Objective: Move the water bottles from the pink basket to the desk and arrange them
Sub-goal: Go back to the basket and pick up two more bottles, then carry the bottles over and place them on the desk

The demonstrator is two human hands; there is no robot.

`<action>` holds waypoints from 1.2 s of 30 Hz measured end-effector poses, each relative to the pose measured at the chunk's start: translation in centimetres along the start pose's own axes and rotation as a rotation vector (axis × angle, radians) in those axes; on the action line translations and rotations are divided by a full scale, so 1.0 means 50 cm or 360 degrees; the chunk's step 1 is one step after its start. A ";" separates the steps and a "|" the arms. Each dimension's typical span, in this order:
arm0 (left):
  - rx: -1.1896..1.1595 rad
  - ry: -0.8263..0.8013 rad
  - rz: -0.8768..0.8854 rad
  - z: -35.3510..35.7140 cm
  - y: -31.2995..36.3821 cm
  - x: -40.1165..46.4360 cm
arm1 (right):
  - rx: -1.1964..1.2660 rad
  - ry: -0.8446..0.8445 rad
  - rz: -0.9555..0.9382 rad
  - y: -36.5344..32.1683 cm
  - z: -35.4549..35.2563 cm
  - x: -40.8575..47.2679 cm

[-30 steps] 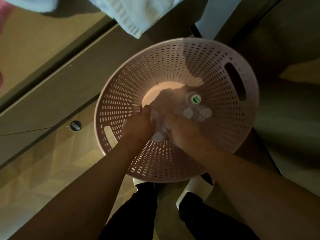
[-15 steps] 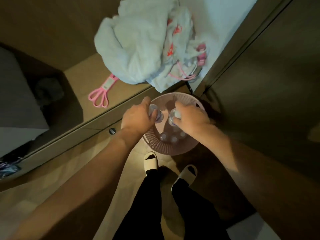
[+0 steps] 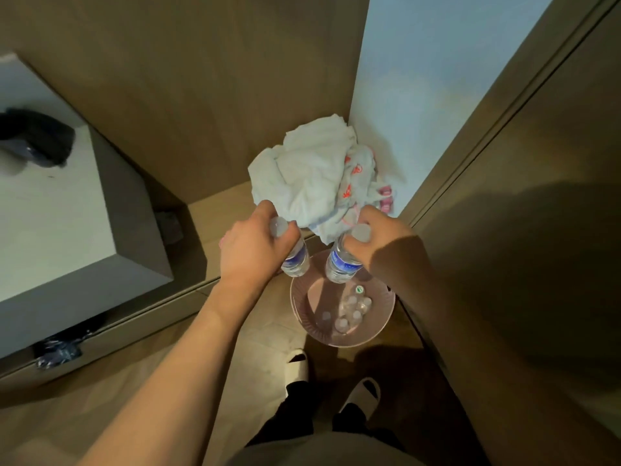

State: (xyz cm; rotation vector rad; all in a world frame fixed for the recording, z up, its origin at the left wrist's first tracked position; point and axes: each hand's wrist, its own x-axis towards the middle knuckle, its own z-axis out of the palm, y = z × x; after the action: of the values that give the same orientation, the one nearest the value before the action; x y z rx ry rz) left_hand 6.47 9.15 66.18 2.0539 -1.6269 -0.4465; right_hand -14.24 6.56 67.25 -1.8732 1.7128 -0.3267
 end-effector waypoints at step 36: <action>0.0246 0.1168 -0.1414 -0.472 -0.489 -0.521 | -0.0297 -0.0893 -0.1494 -0.743 0.439 -0.237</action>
State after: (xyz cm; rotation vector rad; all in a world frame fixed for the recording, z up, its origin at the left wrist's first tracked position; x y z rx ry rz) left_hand 32.62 42.69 71.24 2.5445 -0.2963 0.1787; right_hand 26.61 23.94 72.69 -2.4966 0.4437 0.0307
